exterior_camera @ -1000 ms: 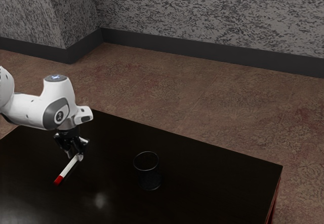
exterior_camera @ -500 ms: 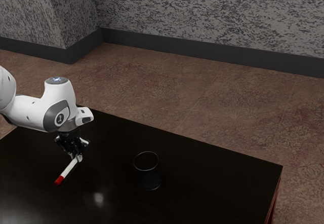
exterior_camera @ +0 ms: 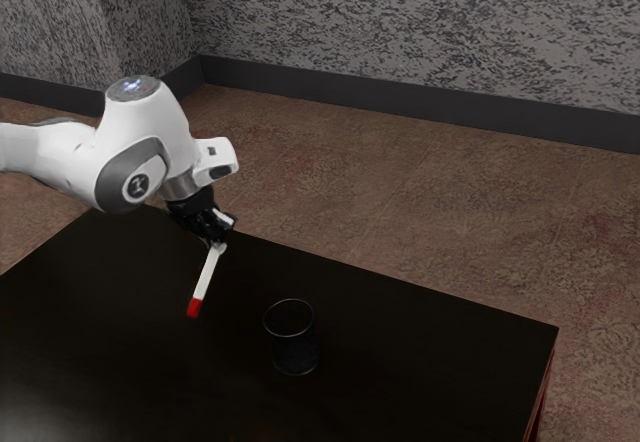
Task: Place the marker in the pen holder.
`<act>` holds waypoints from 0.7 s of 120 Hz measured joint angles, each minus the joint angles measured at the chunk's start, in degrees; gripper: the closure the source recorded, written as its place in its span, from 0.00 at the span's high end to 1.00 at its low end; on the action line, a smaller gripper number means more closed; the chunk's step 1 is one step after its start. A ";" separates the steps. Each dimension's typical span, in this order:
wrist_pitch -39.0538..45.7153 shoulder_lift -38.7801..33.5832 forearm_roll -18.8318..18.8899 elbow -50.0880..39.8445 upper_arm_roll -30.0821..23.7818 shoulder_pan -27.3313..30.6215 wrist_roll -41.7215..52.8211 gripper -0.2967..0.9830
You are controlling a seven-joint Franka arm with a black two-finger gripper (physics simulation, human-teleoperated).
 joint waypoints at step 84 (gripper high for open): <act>-0.99 10.96 -0.01 12.74 -8.43 -2.24 -3.37 0.17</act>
